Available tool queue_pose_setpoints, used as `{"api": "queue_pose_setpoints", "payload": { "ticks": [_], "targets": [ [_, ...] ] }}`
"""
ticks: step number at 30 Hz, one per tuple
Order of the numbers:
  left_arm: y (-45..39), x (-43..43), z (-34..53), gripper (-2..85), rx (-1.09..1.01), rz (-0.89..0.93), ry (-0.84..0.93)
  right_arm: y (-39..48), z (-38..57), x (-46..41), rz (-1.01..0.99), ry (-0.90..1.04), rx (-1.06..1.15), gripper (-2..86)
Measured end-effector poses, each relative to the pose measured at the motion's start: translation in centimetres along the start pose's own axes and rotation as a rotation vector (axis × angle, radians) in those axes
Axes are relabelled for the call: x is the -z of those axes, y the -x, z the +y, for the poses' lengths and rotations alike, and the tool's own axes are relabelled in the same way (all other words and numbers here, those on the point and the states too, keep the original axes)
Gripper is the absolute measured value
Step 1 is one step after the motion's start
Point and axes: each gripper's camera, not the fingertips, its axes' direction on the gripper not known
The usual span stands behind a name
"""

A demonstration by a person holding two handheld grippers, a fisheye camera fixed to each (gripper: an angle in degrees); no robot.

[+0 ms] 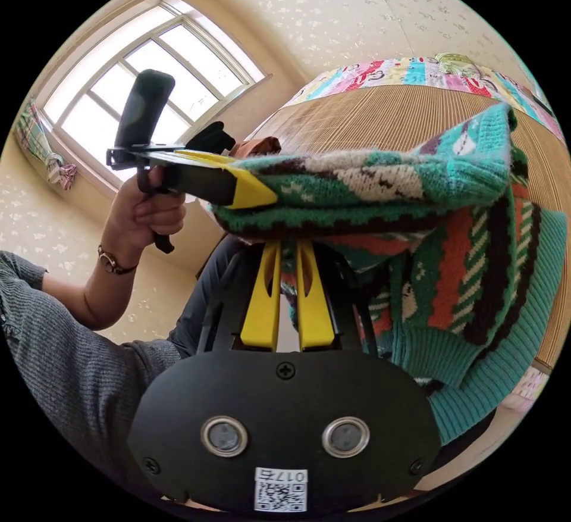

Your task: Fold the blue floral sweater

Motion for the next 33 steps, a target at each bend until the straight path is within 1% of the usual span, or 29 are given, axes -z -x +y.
{"api": "queue_pose_setpoints", "payload": {
  "ticks": [1,3,4,6,7,9,10,12,13,15,16,18,21,23,24,25,27,29,30,31,32,33],
  "targets": [
    [0.5,0.8,0.6,6.2,-0.005,0.072,-0.04,0.0,0.3,0.5,-0.03,-0.009,0.005,4.4],
    [2.7,5.0,3.7,5.6,-0.031,0.337,-0.269,0.1,1.0,1.9,-0.096,-0.026,0.027,5.3],
    [3.1,6.2,4.5,5.5,-0.05,0.391,-0.328,0.3,1.6,3.1,-0.136,-0.04,0.058,5.8],
    [4.0,11.1,7.2,5.3,-0.178,0.546,-0.543,0.7,2.8,5.3,-0.146,-0.072,0.101,6.3],
    [4.0,12.2,7.7,5.2,-0.219,0.577,-0.585,1.1,3.6,7.0,-0.131,-0.096,0.133,6.4],
    [3.1,16.5,8.7,5.2,-0.42,0.695,-0.711,1.7,4.9,9.4,-0.106,-0.137,0.176,6.5],
    [2.6,17.5,8.8,5.2,-0.481,0.722,-0.732,2.2,5.7,11.0,-0.089,-0.178,0.194,6.5],
    [-0.2,21.1,8.6,5.2,-0.735,0.82,-0.786,2.9,6.8,13.4,-0.076,-0.25,0.217,6.5],
    [-0.9,21.9,8.5,5.2,-0.793,0.848,-0.8,3.4,7.5,14.8,-0.072,-0.301,0.238,6.4],
    [-3.1,23.8,7.9,5.3,-0.961,1.027,-0.842,4.1,8.3,16.4,-0.061,-0.371,0.252,6.6],
    [-3.5,24.0,7.6,5.3,-0.988,1.086,-0.846,4.3,8.6,16.9,-0.052,-0.408,0.246,6.8],
    [-4.9,23.9,6.8,5.3,-1.016,1.282,-0.855,4.4,8.5,16.8,-0.042,-0.426,0.225,7.8],
    [-7.6,23.6,7.0,5.2,-1.037,1.433,-0.827,4.9,7.1,15.0,-0.028,-0.403,0.197,12.8],
    [-9.2,24.0,7.9,5.3,-1.05,1.451,-0.835,5.3,5.6,13.1,-0.035,-0.373,0.17,16.7],
    [-10.1,24.4,8.5,5.3,-1.047,1.453,-0.844,5.8,4.4,11.5,-0.079,-0.33,0.18,19.4],
    [-10.4,24.5,8.8,5.3,-1.045,1.456,-0.845,6.5,3.3,9.7,-0.131,-0.286,0.201,20.5],
    [-11.1,25.0,9.8,5.3,-1.024,1.472,-0.854,8.3,2.0,6.2,-0.155,-0.219,0.256,21.2],
    [-10.9,25.3,10.9,5.4,-0.975,1.449,-0.867,10.1,1.3,3.7,-0.18,-0.17,0.294,15.1],
    [-10.4,25.8,12.0,5.3,-0.964,1.435,-0.89,11.4,1.5,3.6,-0.218,-0.188,0.347,10.5],
    [-10.1,26.1,12.6,5.4,-0.958,1.425,-0.907,12.8,1.9,4.3,-0.165,-0.224,0.356,7.6],
    [-9.4,26.8,14.1,5.4,-0.931,1.393,-0.955,13.5,2.2,4.7,-0.11,-0.245,0.355,7.2],
    [-8.7,27.3,15.3,5.3,-0.897,1.351,-0.995,14.9,2.5,5.8,-0.003,-0.281,0.35,6.2]
  ]
}}
